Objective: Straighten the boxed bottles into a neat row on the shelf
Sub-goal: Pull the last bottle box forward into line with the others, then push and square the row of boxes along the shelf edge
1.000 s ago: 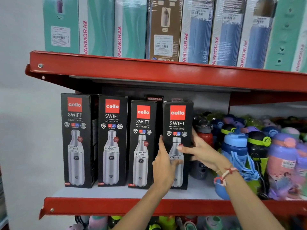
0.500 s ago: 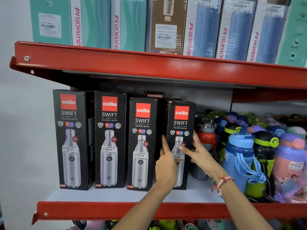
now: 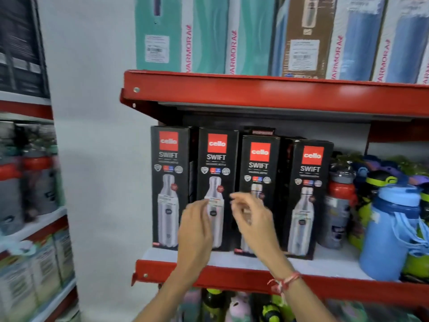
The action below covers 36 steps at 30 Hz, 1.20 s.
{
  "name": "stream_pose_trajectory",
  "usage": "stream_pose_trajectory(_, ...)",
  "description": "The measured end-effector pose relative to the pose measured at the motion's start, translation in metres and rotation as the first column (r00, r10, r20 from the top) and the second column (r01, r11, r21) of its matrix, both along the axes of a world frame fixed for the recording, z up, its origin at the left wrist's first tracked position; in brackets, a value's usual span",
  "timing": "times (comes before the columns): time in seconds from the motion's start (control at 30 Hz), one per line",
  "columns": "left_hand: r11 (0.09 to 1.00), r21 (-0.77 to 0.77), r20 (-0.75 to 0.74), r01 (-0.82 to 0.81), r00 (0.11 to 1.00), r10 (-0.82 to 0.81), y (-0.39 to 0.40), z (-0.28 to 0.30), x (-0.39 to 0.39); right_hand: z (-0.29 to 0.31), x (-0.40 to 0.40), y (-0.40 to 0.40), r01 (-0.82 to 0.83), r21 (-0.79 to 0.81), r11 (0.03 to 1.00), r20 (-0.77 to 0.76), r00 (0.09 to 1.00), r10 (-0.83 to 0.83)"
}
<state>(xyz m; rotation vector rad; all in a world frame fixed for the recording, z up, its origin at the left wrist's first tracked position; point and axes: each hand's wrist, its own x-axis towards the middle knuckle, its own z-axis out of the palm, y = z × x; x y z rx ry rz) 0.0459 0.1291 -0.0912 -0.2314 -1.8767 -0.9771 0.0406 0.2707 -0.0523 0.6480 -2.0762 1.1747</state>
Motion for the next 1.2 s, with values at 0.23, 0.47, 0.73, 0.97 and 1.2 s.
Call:
stream_pose_trajectory(0.23,0.929,0.371,0.317,0.012,0.938,-0.138,-0.095,-0.023,0.005,-0.049,0.003,-0.108,-0.176,0.084,0.981,0.464,0.878,0.118)
stream_pose_trajectory(0.47,0.966,0.172,0.565,0.192,0.784,-0.256,-0.134,-0.024,0.010,-0.066,0.004,-0.141,-0.091,0.181,0.979,0.411,0.912,0.009)
stream_pose_trajectory(0.73,0.967,0.103,0.548,0.234,0.798,-0.251,-0.150,-0.036,0.043,-0.070,0.033,-0.130,-0.064,0.225,0.972,0.394,0.918,-0.031)
stream_pose_trajectory(0.97,0.980,0.018,0.500,0.198,0.847,-0.181,-0.148,-0.041,0.064,-0.069,0.054,-0.121,-0.074,0.220,0.973,0.404,0.914,-0.022)
stream_pose_trajectory(1.2,1.000,-0.006,0.341,-0.015,0.940,0.016,-0.127,-0.038,0.073,-0.067,0.055,-0.108,0.034,0.177,0.984,0.331,0.939,-0.092)
